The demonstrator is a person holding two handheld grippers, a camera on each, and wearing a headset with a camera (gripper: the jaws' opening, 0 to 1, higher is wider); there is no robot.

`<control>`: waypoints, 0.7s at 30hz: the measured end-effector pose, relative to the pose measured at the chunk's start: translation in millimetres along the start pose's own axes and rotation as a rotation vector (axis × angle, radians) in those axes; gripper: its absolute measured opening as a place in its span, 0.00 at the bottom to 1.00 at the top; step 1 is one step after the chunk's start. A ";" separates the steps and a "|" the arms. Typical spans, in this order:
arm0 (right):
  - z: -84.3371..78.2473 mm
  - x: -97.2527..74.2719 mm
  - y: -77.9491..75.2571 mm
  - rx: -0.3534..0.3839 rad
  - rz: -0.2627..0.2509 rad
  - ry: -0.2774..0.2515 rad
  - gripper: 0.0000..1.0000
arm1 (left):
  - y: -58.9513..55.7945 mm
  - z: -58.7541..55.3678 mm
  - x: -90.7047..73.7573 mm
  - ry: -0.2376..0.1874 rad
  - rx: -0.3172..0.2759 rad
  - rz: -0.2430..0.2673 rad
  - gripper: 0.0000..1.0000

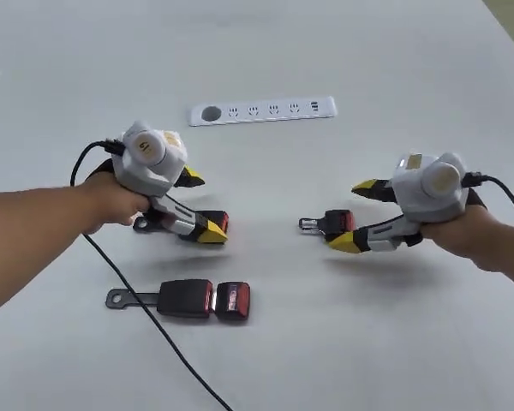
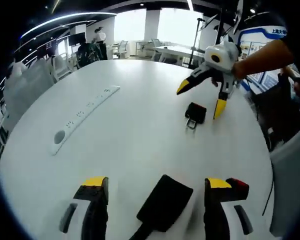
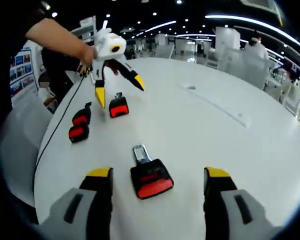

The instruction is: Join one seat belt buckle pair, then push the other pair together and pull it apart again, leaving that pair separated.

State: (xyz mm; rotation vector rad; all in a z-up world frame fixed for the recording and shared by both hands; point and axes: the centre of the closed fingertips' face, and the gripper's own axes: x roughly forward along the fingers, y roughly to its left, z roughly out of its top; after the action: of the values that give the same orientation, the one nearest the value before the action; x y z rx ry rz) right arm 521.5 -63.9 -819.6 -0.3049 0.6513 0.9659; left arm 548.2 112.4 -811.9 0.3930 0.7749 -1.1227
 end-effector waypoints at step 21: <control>44.9 -55.4 46.1 0.071 -0.310 -0.256 0.97 | -40.6 16.5 -99.3 -0.249 -0.176 0.309 1.00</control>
State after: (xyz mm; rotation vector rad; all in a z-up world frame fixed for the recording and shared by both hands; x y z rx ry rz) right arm 477.5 -52.2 -747.8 -0.2068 0.3881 0.6682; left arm 495.7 150.3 -724.8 0.2102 0.5649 -0.7882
